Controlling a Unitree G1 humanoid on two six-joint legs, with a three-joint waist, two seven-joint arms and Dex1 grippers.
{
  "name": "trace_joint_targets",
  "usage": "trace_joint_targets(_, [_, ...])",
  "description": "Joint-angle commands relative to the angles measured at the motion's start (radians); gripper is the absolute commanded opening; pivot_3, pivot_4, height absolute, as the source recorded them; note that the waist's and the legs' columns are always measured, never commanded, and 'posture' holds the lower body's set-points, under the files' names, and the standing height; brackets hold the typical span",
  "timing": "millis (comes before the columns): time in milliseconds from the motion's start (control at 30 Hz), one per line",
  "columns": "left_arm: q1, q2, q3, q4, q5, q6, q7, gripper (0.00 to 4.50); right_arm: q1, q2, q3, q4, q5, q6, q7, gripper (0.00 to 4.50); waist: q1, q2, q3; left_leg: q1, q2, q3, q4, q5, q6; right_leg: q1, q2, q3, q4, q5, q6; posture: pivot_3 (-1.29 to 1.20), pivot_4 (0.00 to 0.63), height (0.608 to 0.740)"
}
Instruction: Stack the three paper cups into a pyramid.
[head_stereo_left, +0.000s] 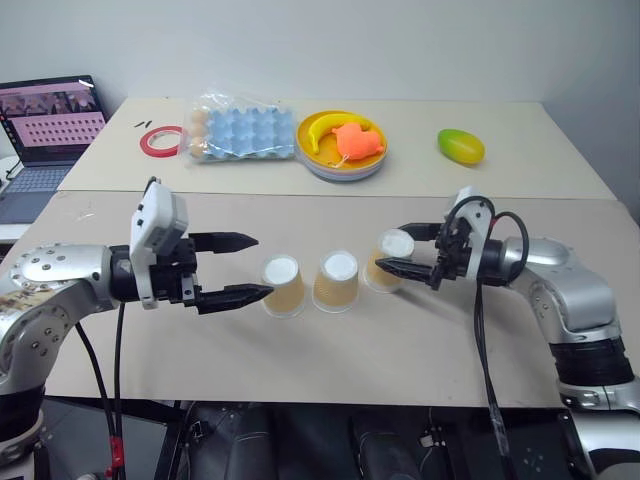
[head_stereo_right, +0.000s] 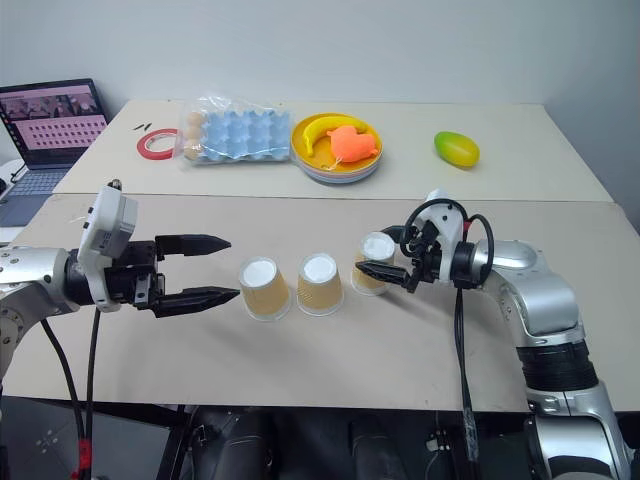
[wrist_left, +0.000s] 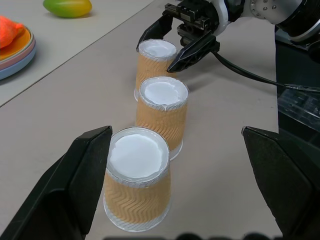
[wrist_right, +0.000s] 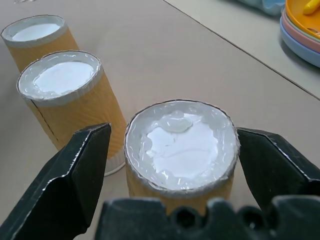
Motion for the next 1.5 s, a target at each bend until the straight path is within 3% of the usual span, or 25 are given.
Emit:
trace_joint_targets(33, [-0.002,0.016,0.027,-0.021,-0.014,-0.013,0.001,4.43,-0.016,0.001,-0.021,-0.031,0.018,0.004,0.0,4.5,0.0,0.0,0.0,0.0,0.0,0.0,0.0,0.0,0.0,0.0,0.0,0.0,0.0,0.0,0.0,0.0,0.15,0.641])
trace_joint_targets(67, [-0.003,0.017,0.025,-0.021,-0.011,-0.016,0.0,4.43,-0.017,0.001,-0.023,-0.03,0.018,0.005,-0.001,4.5,0.0,0.0,0.0,0.0,0.0,0.0,0.0,0.0,0.0,0.0,0.0,0.0,0.0,0.0,0.0,0.0,0.15,0.641])
trace_joint_targets(100, [-0.004,0.016,0.024,-0.02,-0.01,-0.017,-0.001,4.5,-0.018,0.003,-0.024,-0.029,0.018,0.005,-0.003,3.99,0.0,0.0,0.0,0.0,0.0,0.0,0.0,0.0,0.0,0.0,0.0,0.0,0.0,0.0,0.0,0.0,0.15,0.641])
trace_joint_targets(200, [-0.004,0.015,0.021,-0.019,-0.01,-0.019,-0.002,4.5,-0.022,0.005,-0.028,-0.026,0.018,0.005,-0.007,3.1,0.0,0.0,0.0,0.0,0.0,0.0,0.0,0.0,0.0,0.0,0.0,0.0,0.0,0.0,0.0,0.0,0.15,0.641])
trace_joint_targets(267, [-0.003,0.015,0.019,-0.018,-0.007,-0.021,-0.003,4.5,-0.028,0.009,-0.035,-0.023,0.02,0.002,-0.013,2.81,0.0,0.0,0.0,0.0,0.0,0.0,0.0,0.0,0.0,0.0,0.0,0.0,0.0,0.0,0.0,0.0,0.15,0.641])
trace_joint_targets(433, [0.001,0.012,0.017,-0.02,-0.004,-0.024,-0.001,4.5,-0.072,0.01,-0.059,0.004,0.028,0.0,-0.02,2.81,-0.002,0.0,0.0,0.0,0.0,0.0,0.0,0.0,0.0,0.0,0.0,0.0,0.0,0.0,0.0,0.0,0.15,0.641])
trace_joint_targets(700, [0.023,0.014,0.022,-0.031,-0.007,-0.028,-0.004,4.5,-0.492,0.0,-0.018,0.1,0.072,0.067,0.091,2.81,-0.008,0.005,0.003,0.0,0.0,0.001,0.0,0.0,0.0,-0.003,0.0,0.0,0.005,-0.001,-0.002,0.0,0.15,0.641])
trace_joint_targets(867, [0.03,0.011,0.024,-0.032,-0.007,-0.033,-0.001,4.5,-0.638,0.065,0.048,0.052,0.16,0.207,0.159,2.81,-0.007,0.005,0.003,0.0,0.0,0.0,-0.002,0.0,0.001,-0.003,0.0,-0.001,0.006,-0.002,-0.004,0.0,0.15,0.641])
trace_joint_targets(1100, [0.042,0.017,0.043,-0.042,-0.013,-0.036,0.001,4.5,-0.681,0.148,0.147,0.067,0.151,0.242,0.2,2.81,-0.005,0.005,0.003,0.001,0.0,0.0,0.0,0.0,0.0,-0.003,0.0,-0.001,0.008,-0.002,-0.004,0.0,0.15,0.641])
trace_joint_targets(1500, [0.06,0.028,0.067,-0.059,-0.029,-0.025,0.013,4.5,-0.633,0.17,0.243,0.109,0.09,0.211,0.288,2.81,-0.004,0.005,0.003,0.002,0.0,0.0,-0.001,0.0,0.0,-0.003,0.0,-0.001,0.008,-0.002,-0.004,0.0,0.15,0.641])
